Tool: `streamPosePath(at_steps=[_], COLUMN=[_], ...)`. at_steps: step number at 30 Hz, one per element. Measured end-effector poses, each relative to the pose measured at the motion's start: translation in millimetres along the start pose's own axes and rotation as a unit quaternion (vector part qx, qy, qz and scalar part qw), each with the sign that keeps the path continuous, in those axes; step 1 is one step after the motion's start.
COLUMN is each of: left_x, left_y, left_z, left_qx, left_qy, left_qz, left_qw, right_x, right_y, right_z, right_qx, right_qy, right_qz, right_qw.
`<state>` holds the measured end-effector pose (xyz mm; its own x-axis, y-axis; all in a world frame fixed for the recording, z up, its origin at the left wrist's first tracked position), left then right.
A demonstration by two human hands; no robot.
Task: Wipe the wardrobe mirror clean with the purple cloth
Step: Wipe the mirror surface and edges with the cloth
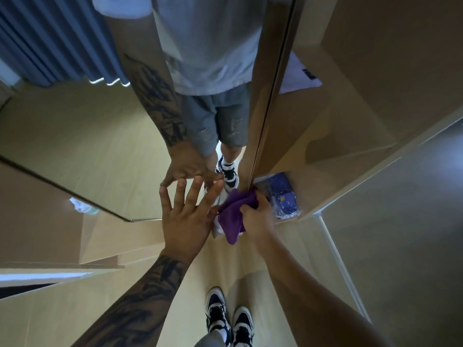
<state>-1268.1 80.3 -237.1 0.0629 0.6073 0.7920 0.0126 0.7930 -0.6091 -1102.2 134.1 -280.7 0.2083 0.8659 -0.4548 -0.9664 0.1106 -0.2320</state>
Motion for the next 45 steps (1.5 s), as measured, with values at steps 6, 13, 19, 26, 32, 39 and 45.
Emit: streamPosePath(at_steps=[6,13,19,26,32,39,45], left_x=[-3.5,-2.4,-0.3,-0.5,-2.1,-1.1,5.3], left_y=[-2.2,-1.7,-3.6,-6.2,-4.9,-5.3,-8.6], left_z=[7.6,5.5,4.6,2.5,-1.1,-1.5,-7.3], left_qx=[-0.024,-0.036,-0.046,-0.077,-0.071,-0.064,-0.057], left_qy=[0.015,0.015,0.006,-0.006,-0.008,-0.008,-0.026], left_qz=[0.0,0.038,0.063,0.049,0.051,0.049,0.076], left_qw=[1.0,0.999,0.997,0.996,0.996,0.997,0.995], right_x=[35.6,-12.6,-38.9,-35.3,-20.3,-34.7,-42.4], right_y=[20.5,3.4,-12.2,-6.9,8.1,-9.3,-22.6], right_z=[-69.3,-15.0,42.2,34.4,8.7,38.9,77.5], right_qx=[0.044,0.113,0.124,0.095,0.089,0.116,0.072], right_qy=[0.044,0.069,0.007,-0.001,0.055,0.029,-0.079], right_qz=[0.008,-0.025,-0.081,-0.097,-0.091,-0.106,-0.107], right_qw=[0.998,0.991,0.989,0.991,0.99,0.987,0.988])
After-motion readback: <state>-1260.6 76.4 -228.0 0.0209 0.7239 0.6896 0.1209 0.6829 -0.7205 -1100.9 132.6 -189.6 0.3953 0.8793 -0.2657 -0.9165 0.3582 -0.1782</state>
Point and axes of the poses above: each hand's wrist, its own x-axis towards the middle knuckle, its own y-axis out of the palm, z = x × y, the point moved 6 cm from there along x, towards the middle knuckle, and after that the axes turned 11 degrees about -z, right-handed, at the moved point
